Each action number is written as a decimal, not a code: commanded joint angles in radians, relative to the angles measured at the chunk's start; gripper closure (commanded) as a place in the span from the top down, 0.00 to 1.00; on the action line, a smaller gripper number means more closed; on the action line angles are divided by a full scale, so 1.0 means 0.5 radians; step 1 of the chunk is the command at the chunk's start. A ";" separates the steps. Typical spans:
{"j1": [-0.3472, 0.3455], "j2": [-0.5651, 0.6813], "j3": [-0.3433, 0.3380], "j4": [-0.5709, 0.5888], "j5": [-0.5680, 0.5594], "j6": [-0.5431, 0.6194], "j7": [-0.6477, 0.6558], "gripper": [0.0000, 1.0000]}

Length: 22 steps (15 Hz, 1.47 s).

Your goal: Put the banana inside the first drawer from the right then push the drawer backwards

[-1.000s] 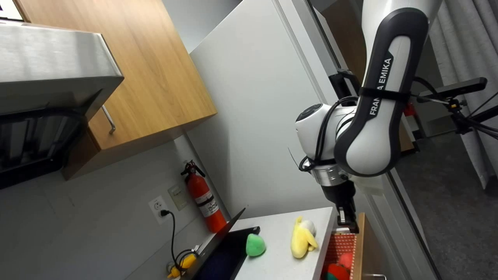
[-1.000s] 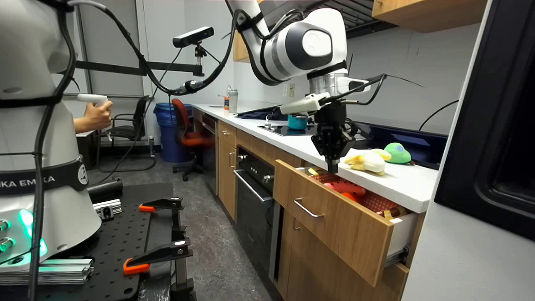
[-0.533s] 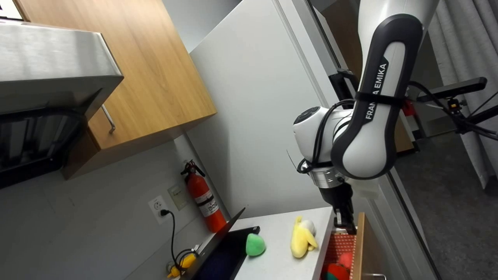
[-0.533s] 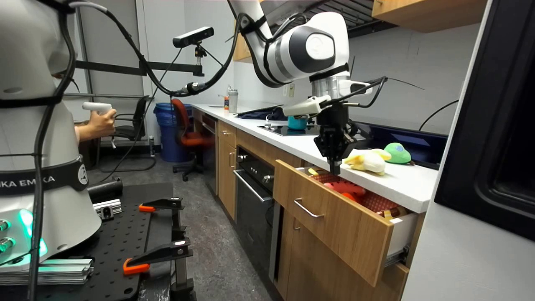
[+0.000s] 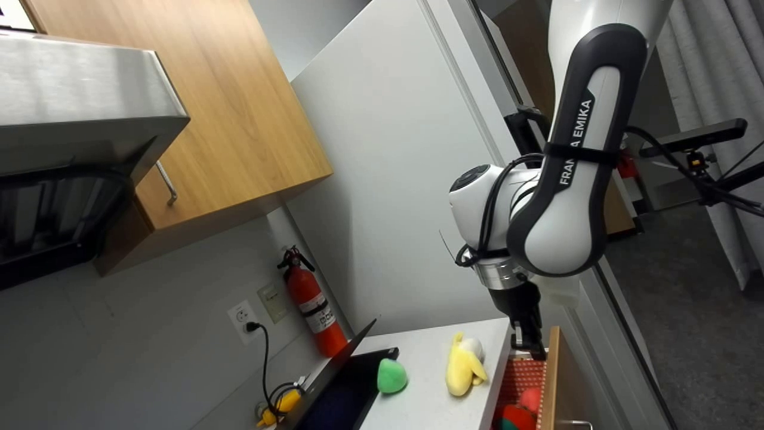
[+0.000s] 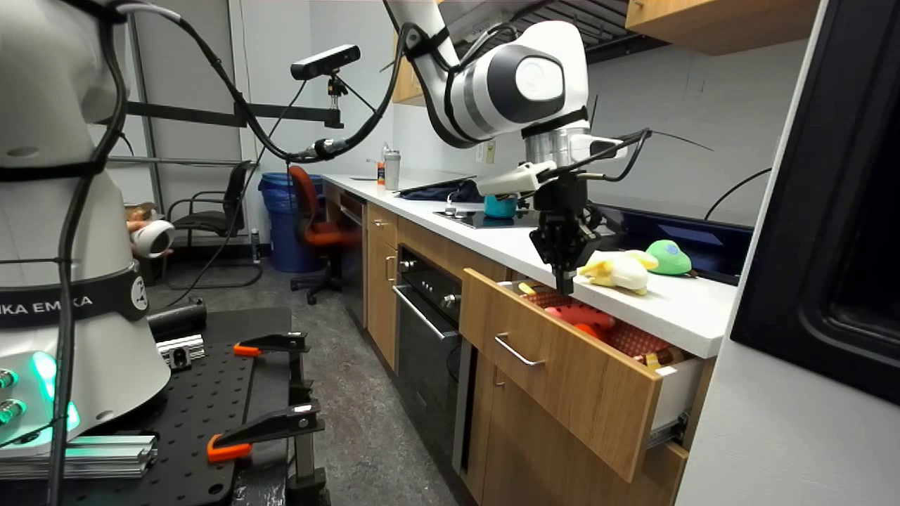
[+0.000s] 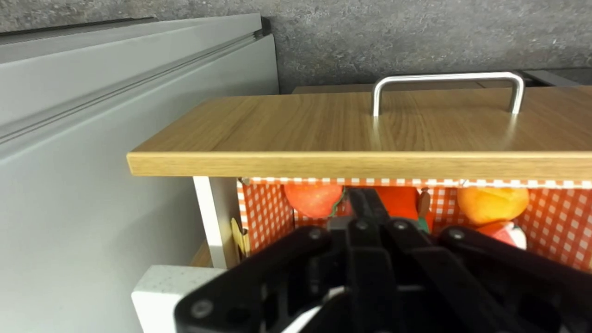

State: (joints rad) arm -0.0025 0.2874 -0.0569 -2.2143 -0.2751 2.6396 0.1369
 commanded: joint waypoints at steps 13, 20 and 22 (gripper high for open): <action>0.048 0.037 -0.144 -0.014 -0.142 0.507 0.020 0.57; 0.038 0.025 -0.196 -0.092 -0.185 0.842 -0.012 1.00; 0.025 0.027 -0.139 -0.083 -0.159 0.959 -0.033 1.00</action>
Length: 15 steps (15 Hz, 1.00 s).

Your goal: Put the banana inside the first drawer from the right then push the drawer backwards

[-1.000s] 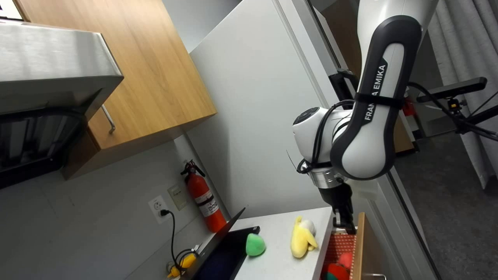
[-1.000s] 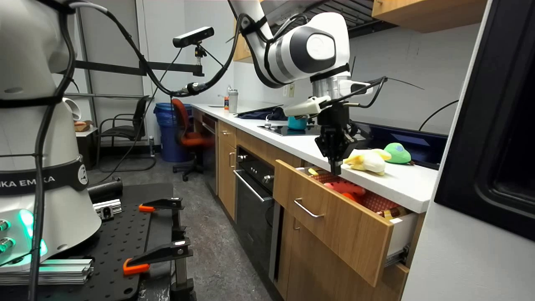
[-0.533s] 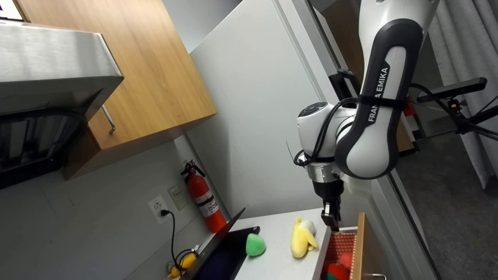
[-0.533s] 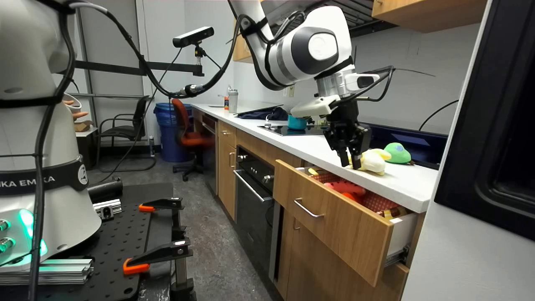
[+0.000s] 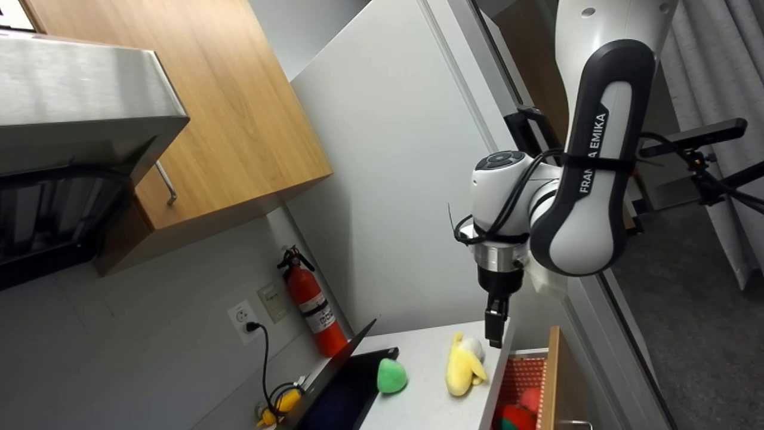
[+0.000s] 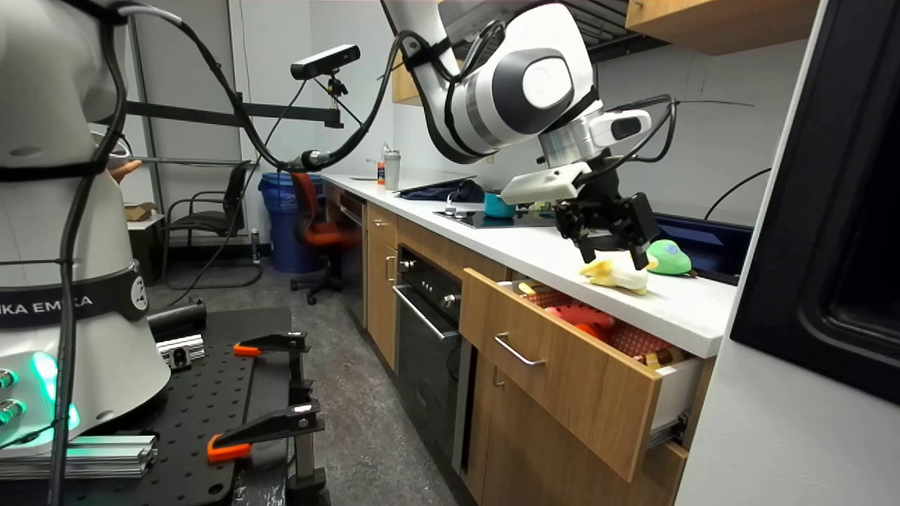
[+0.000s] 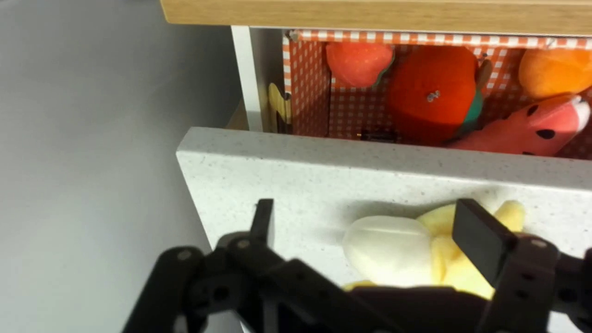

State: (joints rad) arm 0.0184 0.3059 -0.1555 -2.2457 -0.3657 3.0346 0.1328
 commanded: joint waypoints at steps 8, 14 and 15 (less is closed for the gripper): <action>-0.194 0.096 0.415 0.031 0.242 0.420 -0.088 1.00; -0.252 0.255 0.524 0.110 0.363 0.435 -0.219 1.00; -0.263 0.278 0.528 0.128 0.380 0.436 -0.235 1.00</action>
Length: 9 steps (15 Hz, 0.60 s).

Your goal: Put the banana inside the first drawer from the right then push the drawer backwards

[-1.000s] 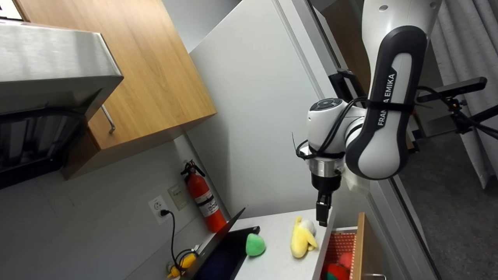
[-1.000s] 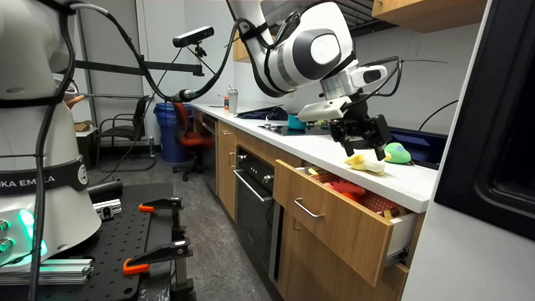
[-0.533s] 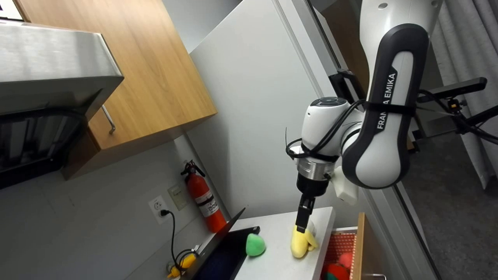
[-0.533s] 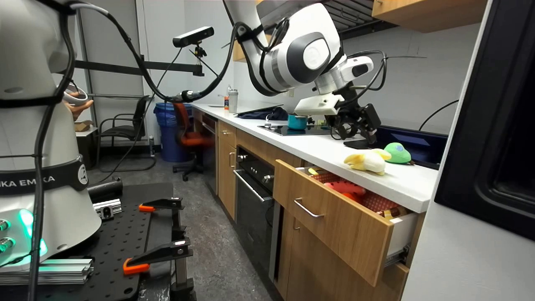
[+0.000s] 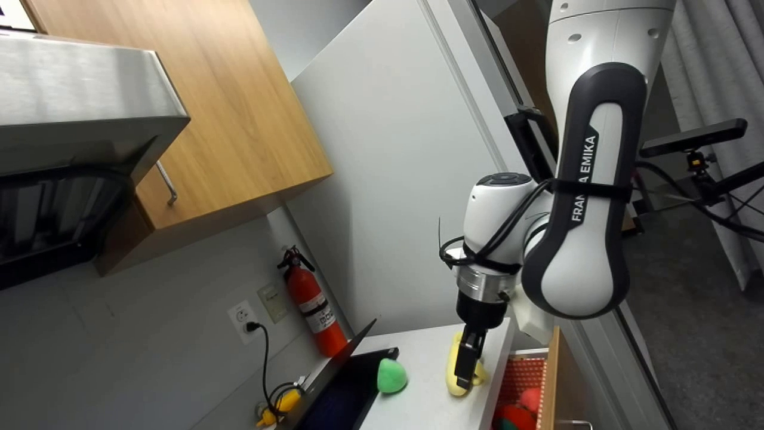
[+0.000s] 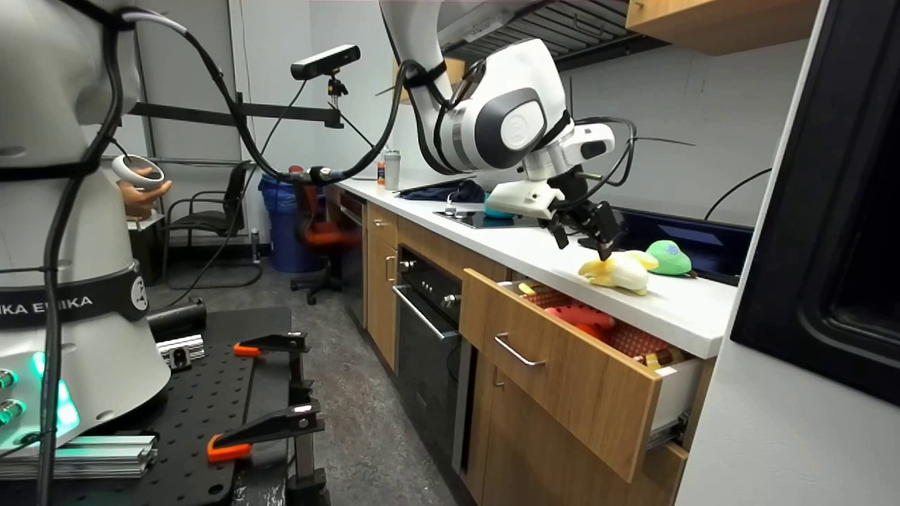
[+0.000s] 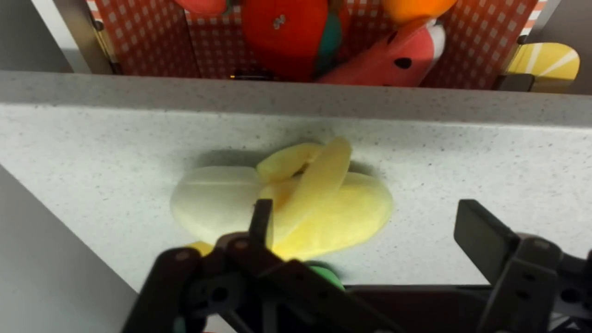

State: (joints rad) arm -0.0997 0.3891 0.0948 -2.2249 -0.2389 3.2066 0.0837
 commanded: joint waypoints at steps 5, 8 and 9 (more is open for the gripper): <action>-0.025 0.211 0.010 0.192 0.191 0.104 -0.223 0.56; 0.025 0.246 -0.024 0.258 0.205 0.085 -0.214 0.33; 0.034 0.254 -0.031 0.276 0.206 0.079 -0.212 0.27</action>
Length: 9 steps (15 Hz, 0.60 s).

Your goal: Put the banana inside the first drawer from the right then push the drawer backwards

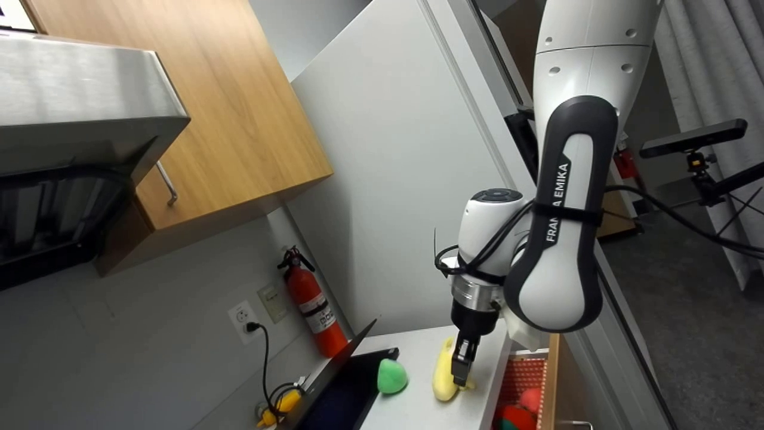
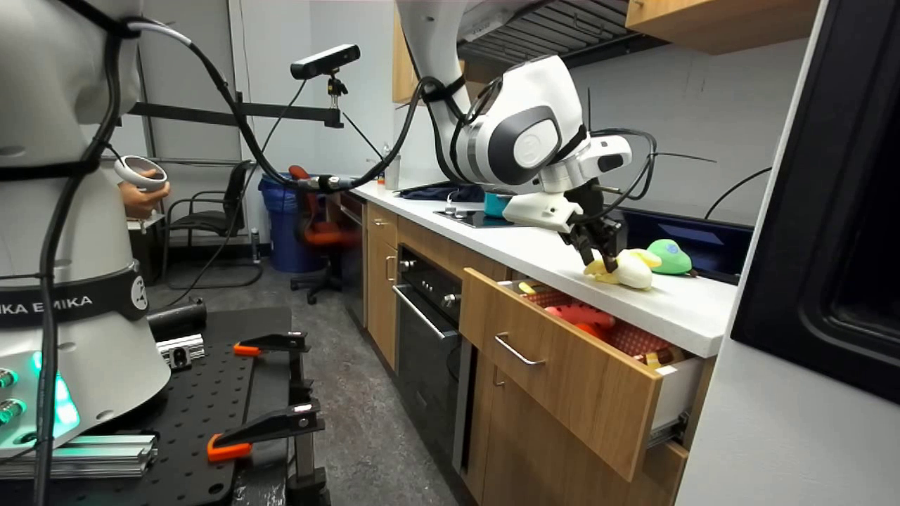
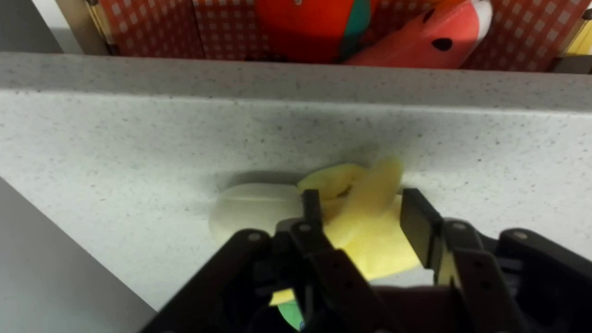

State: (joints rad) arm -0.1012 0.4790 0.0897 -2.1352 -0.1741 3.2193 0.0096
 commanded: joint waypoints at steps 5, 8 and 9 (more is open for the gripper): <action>-0.004 0.043 -0.020 0.086 0.072 0.060 -0.078 0.00; -0.041 -0.028 -0.018 0.010 0.062 0.030 -0.095 0.01; -0.044 -0.053 -0.021 -0.019 0.060 0.021 -0.101 0.01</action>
State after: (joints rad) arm -0.1095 0.4933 0.0780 -2.1007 -0.1720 3.2193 0.0027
